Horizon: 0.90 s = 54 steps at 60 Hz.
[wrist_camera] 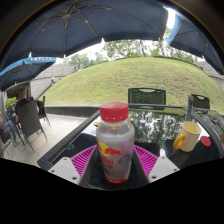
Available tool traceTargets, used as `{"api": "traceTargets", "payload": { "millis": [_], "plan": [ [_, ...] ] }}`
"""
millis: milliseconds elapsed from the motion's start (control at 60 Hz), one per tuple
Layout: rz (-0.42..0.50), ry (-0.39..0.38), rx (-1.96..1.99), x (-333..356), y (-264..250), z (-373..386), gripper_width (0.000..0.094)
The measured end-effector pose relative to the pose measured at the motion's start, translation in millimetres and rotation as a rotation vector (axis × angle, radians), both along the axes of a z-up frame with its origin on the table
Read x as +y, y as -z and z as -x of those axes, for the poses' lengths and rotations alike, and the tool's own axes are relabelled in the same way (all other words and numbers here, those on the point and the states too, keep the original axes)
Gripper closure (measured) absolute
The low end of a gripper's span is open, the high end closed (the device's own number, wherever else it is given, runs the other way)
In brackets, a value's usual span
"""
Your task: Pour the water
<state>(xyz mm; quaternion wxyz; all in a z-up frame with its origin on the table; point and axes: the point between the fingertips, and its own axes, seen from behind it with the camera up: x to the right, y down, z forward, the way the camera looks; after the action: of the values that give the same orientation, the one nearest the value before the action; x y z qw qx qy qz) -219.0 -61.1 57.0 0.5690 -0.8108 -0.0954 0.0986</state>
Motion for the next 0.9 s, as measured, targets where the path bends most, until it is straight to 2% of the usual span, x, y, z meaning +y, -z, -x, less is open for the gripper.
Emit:
{"api": "traceTargets", "payload": {
  "millis": [33,100,233,317,433,517,567,767,900],
  "plan": [
    [-0.001,0.011,0.005,3.2,2.4,-3.7,0.0439],
    [-0.033,0.034,0.016,9.0,-0.2,-9.8,0.0468],
    [-0.073,-0.001,0.028,7.6,-3.7,-6.7,0.0594],
    [-0.071,0.006,0.088,11.8,-5.8,-8.9,0.0609],
    [0.017,0.016,0.321,27.7,-17.7,-12.1,0.0608],
    [0.013,0.032,0.503,49.5,-43.3,-27.5,0.0609],
    [0.029,0.071,0.575,65.7,-45.7,-45.3,0.0609],
    [-0.013,0.138,1.153,100.6,-92.4,-110.5,0.0604],
    [0.078,0.144,1.545,106.5,-100.5,-132.7,0.057]
  ]
}}
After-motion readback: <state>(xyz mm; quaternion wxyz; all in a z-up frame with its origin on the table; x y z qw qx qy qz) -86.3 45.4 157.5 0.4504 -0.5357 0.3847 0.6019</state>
